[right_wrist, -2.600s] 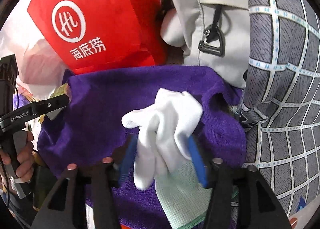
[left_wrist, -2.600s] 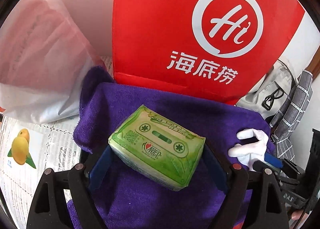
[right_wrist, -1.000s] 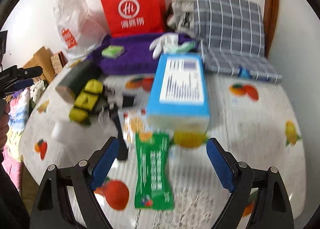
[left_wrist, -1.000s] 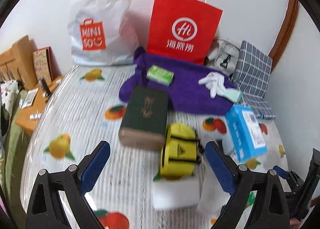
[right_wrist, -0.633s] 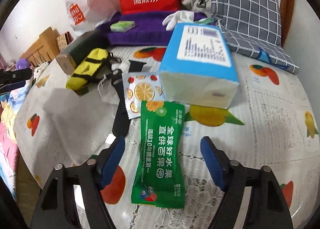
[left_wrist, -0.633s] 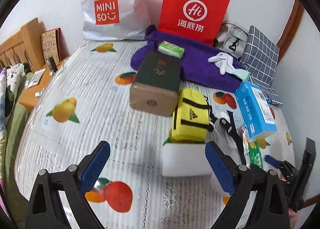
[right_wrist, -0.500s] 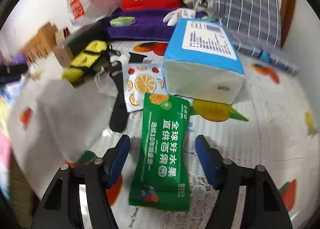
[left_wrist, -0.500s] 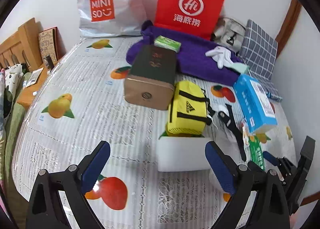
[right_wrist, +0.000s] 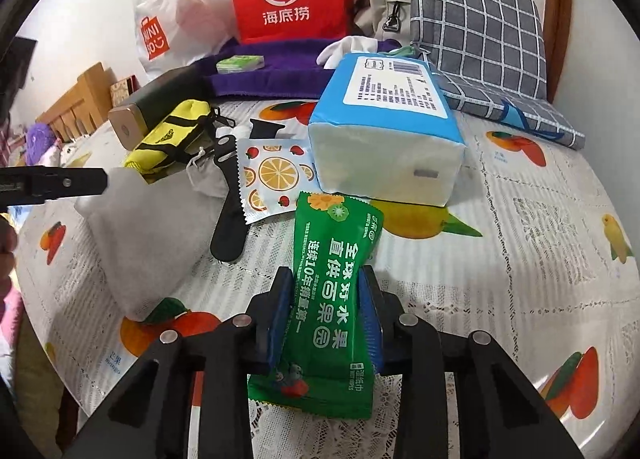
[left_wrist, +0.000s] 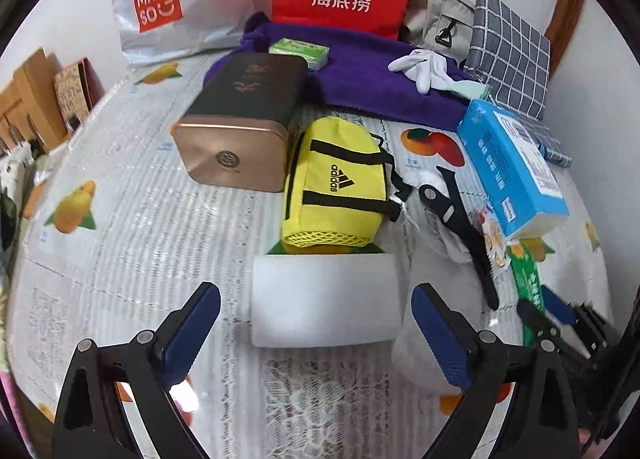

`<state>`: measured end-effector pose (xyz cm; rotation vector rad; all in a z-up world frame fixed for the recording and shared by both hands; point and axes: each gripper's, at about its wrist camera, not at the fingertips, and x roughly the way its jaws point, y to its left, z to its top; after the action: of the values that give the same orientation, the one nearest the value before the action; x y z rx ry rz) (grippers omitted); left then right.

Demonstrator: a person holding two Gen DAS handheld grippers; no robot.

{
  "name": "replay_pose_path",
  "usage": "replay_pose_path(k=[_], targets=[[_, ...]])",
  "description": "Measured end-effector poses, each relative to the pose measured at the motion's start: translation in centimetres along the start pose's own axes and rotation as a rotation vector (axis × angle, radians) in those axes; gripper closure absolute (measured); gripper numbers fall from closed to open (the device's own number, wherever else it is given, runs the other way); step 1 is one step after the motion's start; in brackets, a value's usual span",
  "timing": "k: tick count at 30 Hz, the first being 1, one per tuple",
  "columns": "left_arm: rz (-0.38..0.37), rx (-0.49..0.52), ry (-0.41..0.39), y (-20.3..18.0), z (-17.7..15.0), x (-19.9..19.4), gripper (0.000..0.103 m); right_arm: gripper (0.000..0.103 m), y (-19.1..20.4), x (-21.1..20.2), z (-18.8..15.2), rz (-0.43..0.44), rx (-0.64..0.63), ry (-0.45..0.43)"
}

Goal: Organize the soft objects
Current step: 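Grasp the green snack packet with the right tool while the left grasps the white sponge block, then carry the snack packet and sponge block toward the purple towel with both tools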

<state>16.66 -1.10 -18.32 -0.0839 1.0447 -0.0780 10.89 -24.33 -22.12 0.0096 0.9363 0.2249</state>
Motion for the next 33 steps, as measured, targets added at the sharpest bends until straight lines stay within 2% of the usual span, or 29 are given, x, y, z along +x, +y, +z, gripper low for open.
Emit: replay_pose_path(k=[6,10,11,13,15,25,33], targets=[[0.053,0.012,0.039,-0.8,0.5,2.0,0.006,0.069,0.0,-0.2,-0.3,0.008,-0.009,-0.009],[0.017,-0.055,0.052,0.3,0.5,3.1,0.008,0.069,-0.1,-0.1,-0.4,0.022,-0.009,-0.013],[0.010,-0.072,0.042,0.7,0.4,3.1,0.010,0.068,-0.2,-0.2,-0.4,0.026,-0.008,-0.013],[0.027,-0.065,0.025,1.1,0.4,2.9,0.020,0.068,-0.3,-0.1,-0.4,0.032,-0.004,-0.014],[0.025,-0.064,0.025,1.6,0.4,2.8,0.021,0.068,-0.4,-0.1,-0.4,0.034,0.002,-0.016],[0.043,-0.055,0.017,3.7,-0.9,2.1,0.021,0.068,-0.7,0.0,-0.2,0.046,0.020,-0.011],[0.012,-0.016,-0.014,4.8,-2.5,1.4,0.020,0.068,-1.1,-0.4,-0.5,0.001,0.029,0.010]])
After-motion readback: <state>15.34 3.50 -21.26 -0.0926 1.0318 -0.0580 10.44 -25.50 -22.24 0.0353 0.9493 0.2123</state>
